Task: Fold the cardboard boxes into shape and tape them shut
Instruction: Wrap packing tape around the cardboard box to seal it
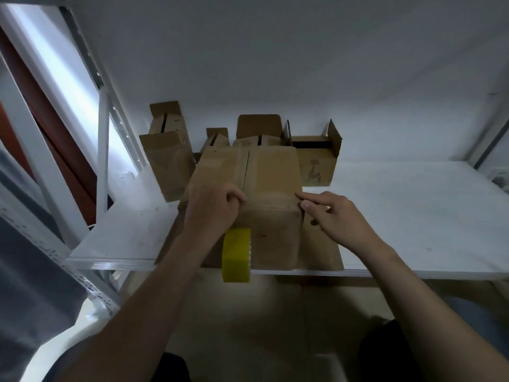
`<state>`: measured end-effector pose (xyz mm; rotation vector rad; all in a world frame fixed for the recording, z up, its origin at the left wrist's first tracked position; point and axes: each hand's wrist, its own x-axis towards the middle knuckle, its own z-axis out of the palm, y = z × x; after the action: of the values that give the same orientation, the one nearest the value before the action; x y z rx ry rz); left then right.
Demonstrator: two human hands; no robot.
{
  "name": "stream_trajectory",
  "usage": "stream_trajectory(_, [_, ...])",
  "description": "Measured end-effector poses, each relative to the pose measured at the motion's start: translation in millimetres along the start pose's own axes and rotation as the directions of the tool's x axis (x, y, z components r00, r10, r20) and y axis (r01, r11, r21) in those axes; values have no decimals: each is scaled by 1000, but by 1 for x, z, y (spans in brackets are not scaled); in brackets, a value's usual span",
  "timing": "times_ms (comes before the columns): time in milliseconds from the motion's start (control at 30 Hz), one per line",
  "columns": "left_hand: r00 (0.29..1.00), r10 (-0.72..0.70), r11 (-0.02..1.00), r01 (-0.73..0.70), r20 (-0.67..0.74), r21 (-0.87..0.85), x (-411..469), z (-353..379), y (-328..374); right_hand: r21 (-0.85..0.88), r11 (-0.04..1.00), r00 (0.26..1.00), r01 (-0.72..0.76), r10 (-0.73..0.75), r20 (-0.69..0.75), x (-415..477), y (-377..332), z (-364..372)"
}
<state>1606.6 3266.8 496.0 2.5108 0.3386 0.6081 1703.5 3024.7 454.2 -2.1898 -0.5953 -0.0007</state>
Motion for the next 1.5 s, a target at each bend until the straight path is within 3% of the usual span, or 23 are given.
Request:
stream_trajectory(133, [999,42,998,-42,1,57,4,22,30,-25,995,993,-97,95,-69,14,51,-34])
stream_trajectory(300, [977,172,980,-183,124,76,18,53,60,-323,896,926,-306,358,115,47,139,-37])
stream_trajectory(433, [978,156,973,-177,139,150,30,68,67,-429,865,889,-260,388,242,71,173,-19])
stream_trajectory(533, [986,143,975,-155,82,159,35,73,67,-453,839,893,-301,415,175,84,185,-5])
stream_trajectory(700, [993,101,982,-110,65,153,37,76,67,-416,799,897,-434,426,-117,86,190,12])
stream_trajectory(900, [992,95,986,-106,86,126,33,67,64,-111,832,839,-543,534,-101,83,183,20])
stream_trajectory(967, [995,96,991,-96,14,89,26,57,61,65,867,860,-495,499,-104,81,164,14])
stream_trajectory(1067, [970,103,994,-105,-219,3,4,34,50,366,884,925,-290,357,-129,75,108,-3])
stream_trajectory(1167, [921,-22,999,32,-389,19,-29,12,22,465,885,966,-13,132,-224,58,27,-23])
stream_trajectory(1233, [920,-232,973,221,-316,-70,-53,6,-1,395,899,972,191,-116,-207,37,-24,-25])
stream_trajectory(1300, [892,-432,881,384,-135,-277,-74,12,-19,271,911,950,309,-309,-43,13,-59,-10])
stream_trajectory(1400, [840,-533,691,504,106,-518,-89,27,-30,102,918,905,384,-396,152,-11,-81,29])
stream_trajectory(1500, [805,-536,559,564,253,-608,-85,36,-26,34,909,904,415,-416,95,-10,-80,49])
